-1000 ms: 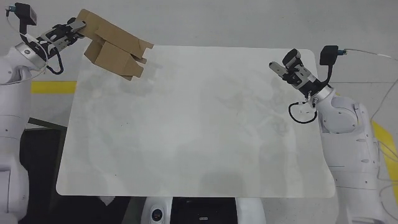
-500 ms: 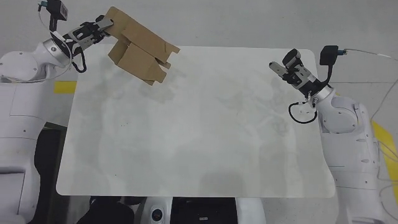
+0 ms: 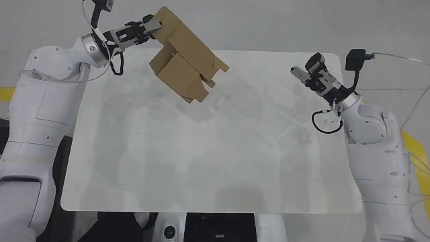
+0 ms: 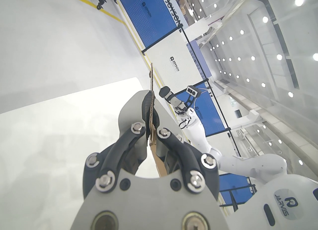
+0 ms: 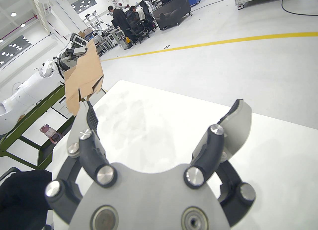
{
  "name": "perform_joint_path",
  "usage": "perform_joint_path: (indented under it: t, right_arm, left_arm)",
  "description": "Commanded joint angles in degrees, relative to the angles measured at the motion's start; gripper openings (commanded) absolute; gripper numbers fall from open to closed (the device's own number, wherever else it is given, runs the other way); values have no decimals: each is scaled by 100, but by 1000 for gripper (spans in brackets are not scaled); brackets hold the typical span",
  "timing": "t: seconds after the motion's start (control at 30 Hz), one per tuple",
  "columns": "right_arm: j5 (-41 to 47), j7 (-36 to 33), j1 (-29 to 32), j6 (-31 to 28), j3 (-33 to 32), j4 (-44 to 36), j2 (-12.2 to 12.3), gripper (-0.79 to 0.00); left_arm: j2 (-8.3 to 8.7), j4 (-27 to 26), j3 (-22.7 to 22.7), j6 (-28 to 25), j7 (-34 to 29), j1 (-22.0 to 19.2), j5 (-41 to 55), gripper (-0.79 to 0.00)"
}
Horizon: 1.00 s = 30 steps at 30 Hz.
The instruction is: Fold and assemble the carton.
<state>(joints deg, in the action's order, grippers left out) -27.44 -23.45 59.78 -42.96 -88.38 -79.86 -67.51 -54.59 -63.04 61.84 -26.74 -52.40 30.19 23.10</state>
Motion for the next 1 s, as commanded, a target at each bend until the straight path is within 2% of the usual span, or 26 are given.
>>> perform_joint_path:
  t: [0.0,0.43,0.57,0.87,0.97]
  right_arm:
    - [-1,0,0,1,0,0,0,0]
    - [164,-18,52,76,71,-37,-5,0]
    - [953,-772,-138,49,285,221,17,0]
    - [2940,-3223,-1027,-110,1060,1122,60,0]
    - [3485,-3736,-1337,-52,1406,1367,34,0]
  left_arm:
    - [-26,-22,-61,5,-13,31,39,-785]
    - [-80,-408,-204,-298,-661,279,100,-785]
    - [-86,-506,-238,-361,-915,348,126,-785]
    - [-115,-637,-354,-403,-1390,382,118,-785]
    - [-128,-650,-396,-439,-1512,381,123,-785]
